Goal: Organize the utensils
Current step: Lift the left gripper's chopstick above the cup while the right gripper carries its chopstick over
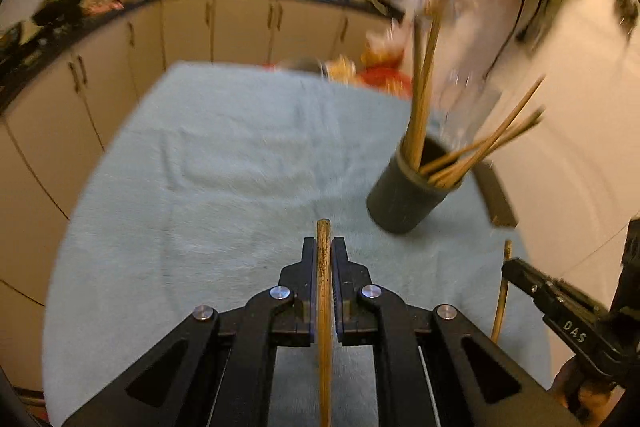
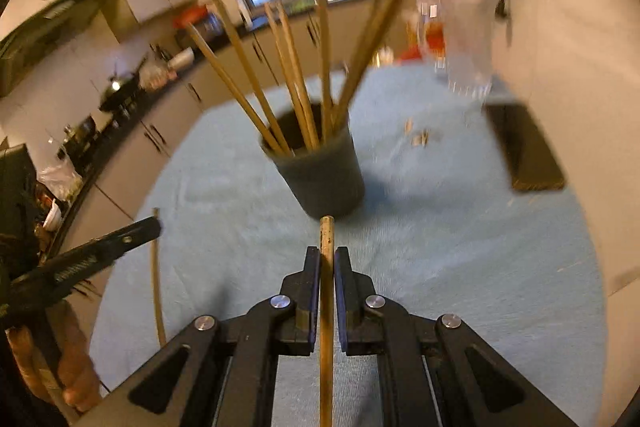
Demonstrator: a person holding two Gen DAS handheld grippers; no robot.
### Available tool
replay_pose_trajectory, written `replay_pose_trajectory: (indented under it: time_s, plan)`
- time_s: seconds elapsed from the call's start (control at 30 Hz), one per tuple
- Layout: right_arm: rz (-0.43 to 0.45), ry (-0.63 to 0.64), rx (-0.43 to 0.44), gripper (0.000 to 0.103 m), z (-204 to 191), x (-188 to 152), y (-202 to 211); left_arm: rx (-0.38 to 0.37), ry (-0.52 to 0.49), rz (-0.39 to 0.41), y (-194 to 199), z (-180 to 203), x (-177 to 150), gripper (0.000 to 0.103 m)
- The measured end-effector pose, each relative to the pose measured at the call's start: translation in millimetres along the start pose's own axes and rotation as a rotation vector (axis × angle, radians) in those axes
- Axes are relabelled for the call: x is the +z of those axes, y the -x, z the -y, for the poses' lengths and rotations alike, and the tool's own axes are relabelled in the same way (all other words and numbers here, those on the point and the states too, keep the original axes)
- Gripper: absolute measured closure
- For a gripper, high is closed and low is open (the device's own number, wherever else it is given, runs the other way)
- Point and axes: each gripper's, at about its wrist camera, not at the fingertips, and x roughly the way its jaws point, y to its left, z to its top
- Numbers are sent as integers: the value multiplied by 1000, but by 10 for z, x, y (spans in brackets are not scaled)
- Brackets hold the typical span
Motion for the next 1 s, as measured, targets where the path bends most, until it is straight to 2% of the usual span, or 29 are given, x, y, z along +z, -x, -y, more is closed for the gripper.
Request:
replay_pose_trajectory:
  time_s: [0.13, 0.3, 0.43, 0.67, 1.0]
  plan:
    - [78, -15, -7, 95, -101, -106, 394, 36, 25, 149, 540, -38, -152, 96]
    - [188, 17, -28, 95, -275, -222, 846, 39, 63, 209, 822, -86, -254, 96]
    - [237, 32, -30, 95, -288, -232, 1064, 44, 37, 221, 967, -21, -341, 96]
    - [259, 46, -23, 95, -357, -331, 1239, 66, 21, 248, 1098, 30, -470, 96]
    - [291, 43, -1, 95, -350, -345, 1415, 28, 30, 244, 1217, 72, -478, 96]
